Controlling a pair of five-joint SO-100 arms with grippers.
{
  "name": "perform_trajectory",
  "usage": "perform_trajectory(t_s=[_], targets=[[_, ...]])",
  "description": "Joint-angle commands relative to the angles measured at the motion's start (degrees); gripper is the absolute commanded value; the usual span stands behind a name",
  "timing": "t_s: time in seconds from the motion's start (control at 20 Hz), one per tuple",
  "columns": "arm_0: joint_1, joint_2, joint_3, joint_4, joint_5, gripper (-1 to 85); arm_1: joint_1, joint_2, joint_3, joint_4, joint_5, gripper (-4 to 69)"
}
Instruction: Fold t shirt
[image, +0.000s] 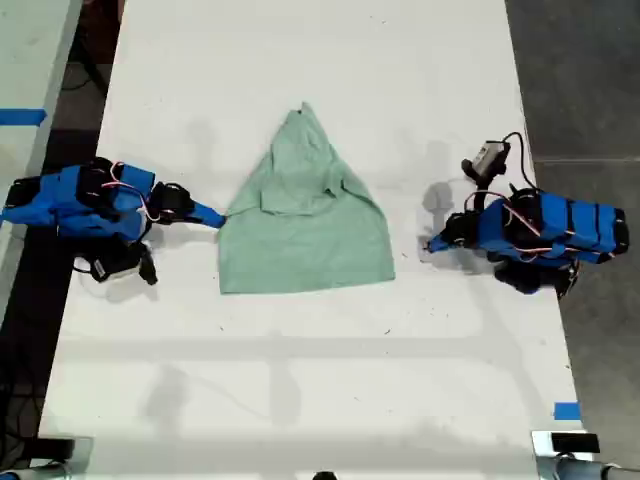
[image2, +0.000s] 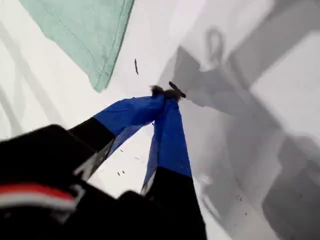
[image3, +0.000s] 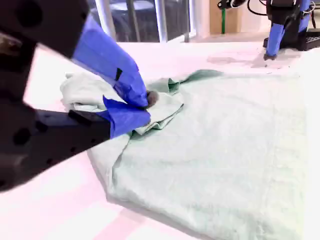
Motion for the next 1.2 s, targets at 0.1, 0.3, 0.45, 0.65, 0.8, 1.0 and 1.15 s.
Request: perform_trajectory(t_s=[0.1, 0.3, 0.45, 0.65, 0.8, 1.0, 1.15], targets=[[0.1, 0.3, -0.1, -0.4, -0.6, -0.2, -3.0, 0.5, -3.8, 1.1, 8.7, -2.2], [-0.1, 0.3, -0.1, -0.4, -0.6, -0.2, -1.9, 0.5, -3.7, 1.5, 9.1, -2.1], [-0.3, 0.3, -0.1, -0.4, -0.6, -0.2, -1.8, -2.3, -9.1, 1.3, 8.5, -1.9], [-0.4, 0.3, -0.1, -0.4, -0.6, -0.2, -5.0, -40.3, -28.8, -12.5, 8.6, -2.1], [-0.3, 0.3, -0.1, -0.4, -0.6, -0.2, -5.1, -65.0, -43.7, -17.9, 6.5, -2.8], [0.1, 0.3, -0.2, -0.4, -0.4, -0.2, -2.5, -84.8, -58.8, -12.5, 7.6, 10.6], [0.1, 0.3, -0.2, -0.4, -0.2, -0.2, -0.2, -102.8, -73.3, -1.1, 7.6, 25.8]])
